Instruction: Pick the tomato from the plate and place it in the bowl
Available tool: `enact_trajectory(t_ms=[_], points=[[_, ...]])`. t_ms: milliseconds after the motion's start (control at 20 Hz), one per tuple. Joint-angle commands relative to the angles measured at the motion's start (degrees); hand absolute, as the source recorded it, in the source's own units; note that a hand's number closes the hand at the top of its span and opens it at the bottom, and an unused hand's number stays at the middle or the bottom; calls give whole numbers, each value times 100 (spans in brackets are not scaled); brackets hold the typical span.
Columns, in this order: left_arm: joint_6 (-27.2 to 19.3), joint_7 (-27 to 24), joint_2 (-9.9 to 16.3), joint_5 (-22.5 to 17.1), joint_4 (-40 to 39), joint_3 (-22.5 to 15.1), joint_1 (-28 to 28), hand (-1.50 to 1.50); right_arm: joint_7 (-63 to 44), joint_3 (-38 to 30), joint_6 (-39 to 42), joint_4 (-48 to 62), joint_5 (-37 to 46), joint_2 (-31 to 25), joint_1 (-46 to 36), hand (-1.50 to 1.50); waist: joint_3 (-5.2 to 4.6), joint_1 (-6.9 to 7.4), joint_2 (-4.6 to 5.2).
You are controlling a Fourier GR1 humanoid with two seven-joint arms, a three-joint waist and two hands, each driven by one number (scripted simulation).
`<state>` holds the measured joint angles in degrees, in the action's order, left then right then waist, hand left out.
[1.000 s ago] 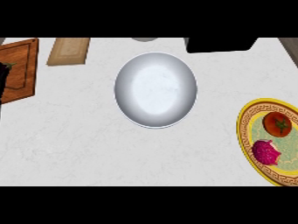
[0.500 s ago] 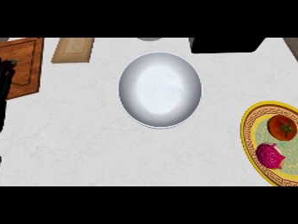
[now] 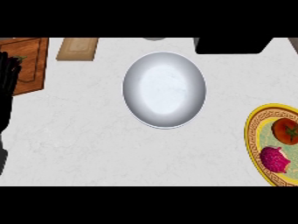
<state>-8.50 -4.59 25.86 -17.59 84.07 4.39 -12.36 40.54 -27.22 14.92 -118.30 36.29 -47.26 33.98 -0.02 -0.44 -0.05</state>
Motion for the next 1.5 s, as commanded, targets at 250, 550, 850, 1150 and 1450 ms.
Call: enact_trajectory(t_ms=[250, 550, 850, 1150, 1450], points=[[291, 67, -135, 70, 84, 213, 84, 0, 7, 499, 343, 692, 1028, 457, -921, -150, 2, 36, 3], [158, 228, -259, 318, -116, 229, -344, 0, -286, 1234, 29, 1641, 1778, 919, -1868, -150, 3, 47, 12], [325, 38, -307, 456, -410, 374, -435, 0, -235, 1404, 93, 2497, 2068, 1016, -2874, -150, 2, 64, 17], [713, 152, -255, 328, 106, 643, 146, 0, 612, 1152, -235, 3045, 2180, 1034, -2836, -150, 3, 52, 5], [311, 153, -672, 780, 10, 391, -120, 0, 631, 1557, -727, 3797, 2690, 1413, -3421, -150, 4, 63, 12]])
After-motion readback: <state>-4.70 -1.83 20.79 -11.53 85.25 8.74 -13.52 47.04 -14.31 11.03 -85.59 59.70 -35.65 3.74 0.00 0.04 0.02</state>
